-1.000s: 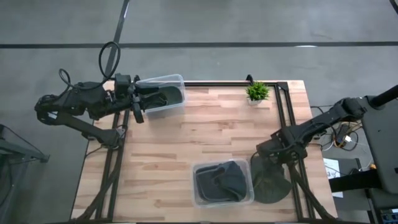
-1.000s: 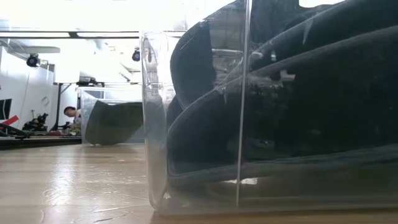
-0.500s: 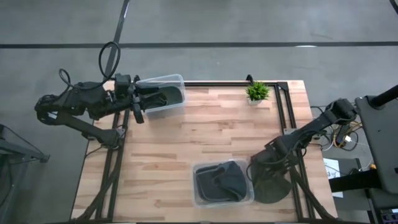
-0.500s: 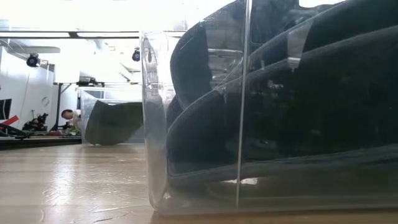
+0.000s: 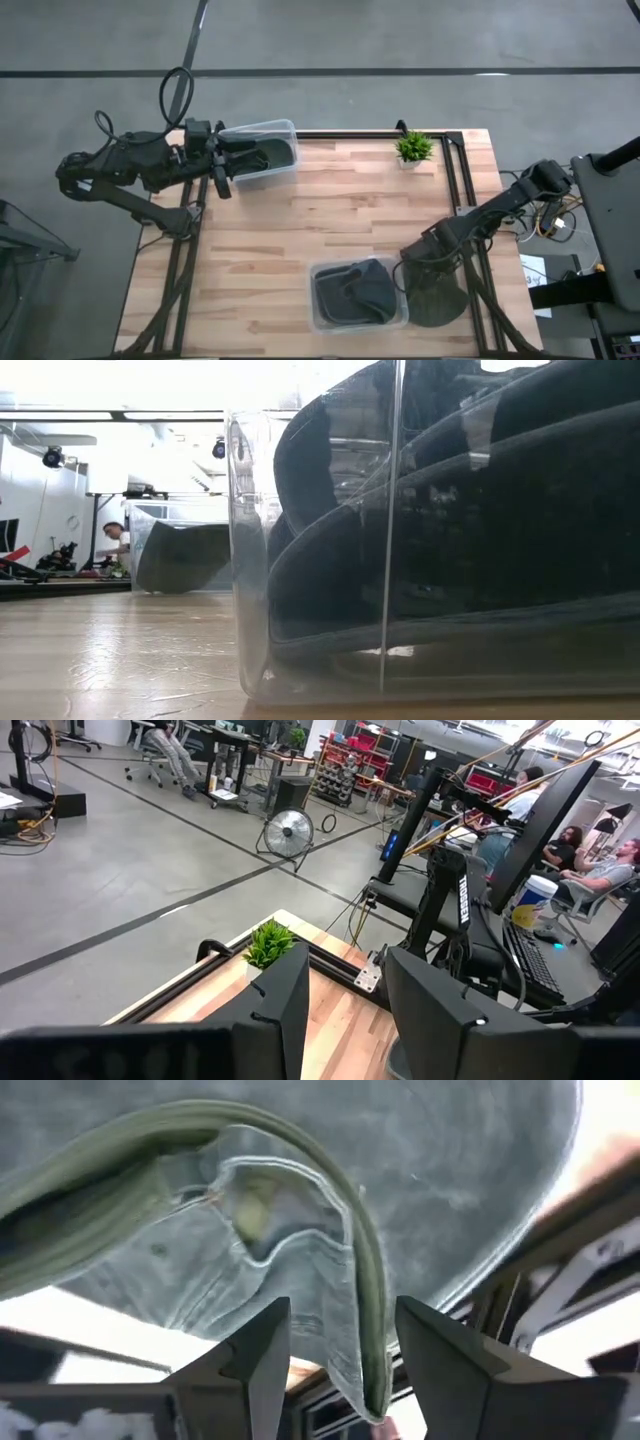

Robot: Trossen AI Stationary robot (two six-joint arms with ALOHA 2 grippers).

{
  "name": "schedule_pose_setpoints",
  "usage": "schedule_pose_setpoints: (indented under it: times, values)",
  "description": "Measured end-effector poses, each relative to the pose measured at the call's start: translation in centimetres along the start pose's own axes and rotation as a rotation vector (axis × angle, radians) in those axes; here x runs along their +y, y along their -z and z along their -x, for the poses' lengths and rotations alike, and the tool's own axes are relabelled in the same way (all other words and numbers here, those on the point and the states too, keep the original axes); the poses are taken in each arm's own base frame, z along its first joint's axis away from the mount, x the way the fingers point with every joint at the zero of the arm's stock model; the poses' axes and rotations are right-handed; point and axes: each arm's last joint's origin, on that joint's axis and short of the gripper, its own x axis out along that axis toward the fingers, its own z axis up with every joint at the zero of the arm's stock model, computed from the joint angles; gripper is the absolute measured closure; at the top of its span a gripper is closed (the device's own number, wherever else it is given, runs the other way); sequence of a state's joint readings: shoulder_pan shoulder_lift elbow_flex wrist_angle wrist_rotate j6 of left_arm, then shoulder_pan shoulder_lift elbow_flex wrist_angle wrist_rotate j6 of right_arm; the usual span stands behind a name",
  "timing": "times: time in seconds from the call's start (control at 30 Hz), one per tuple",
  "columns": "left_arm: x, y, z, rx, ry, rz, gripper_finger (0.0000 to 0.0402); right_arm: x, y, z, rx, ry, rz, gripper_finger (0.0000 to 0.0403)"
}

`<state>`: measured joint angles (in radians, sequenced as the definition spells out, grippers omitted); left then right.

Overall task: Pick & Place hat
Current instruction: Put the black cap into the top transparent bin

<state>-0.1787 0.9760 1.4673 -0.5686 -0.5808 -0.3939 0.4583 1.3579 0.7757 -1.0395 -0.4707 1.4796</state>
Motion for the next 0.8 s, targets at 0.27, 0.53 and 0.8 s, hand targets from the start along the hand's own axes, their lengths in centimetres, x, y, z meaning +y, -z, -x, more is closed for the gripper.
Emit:
schedule_pose_setpoints:
  times: [0.27, 0.53, 0.8]
  values:
    - [-0.1, 0.0, 0.0, 0.009, 0.022, 0.008, 0.0274, 0.1, -0.8, 1.9, -0.022, -0.077, 0.312, 0.0227]
    - [-0.3, 0.2, -0.3, 0.025, 0.037, 0.022, 0.0274, -1.5, -2.0, 4.1, -0.005, 0.014, 0.508, 0.0227]
    - [-0.6, 0.6, -1.0, 0.041, 0.03, 0.022, 0.0274, -3.8, -3.1, 5.4, -0.214, 0.394, 0.566, 0.0227]
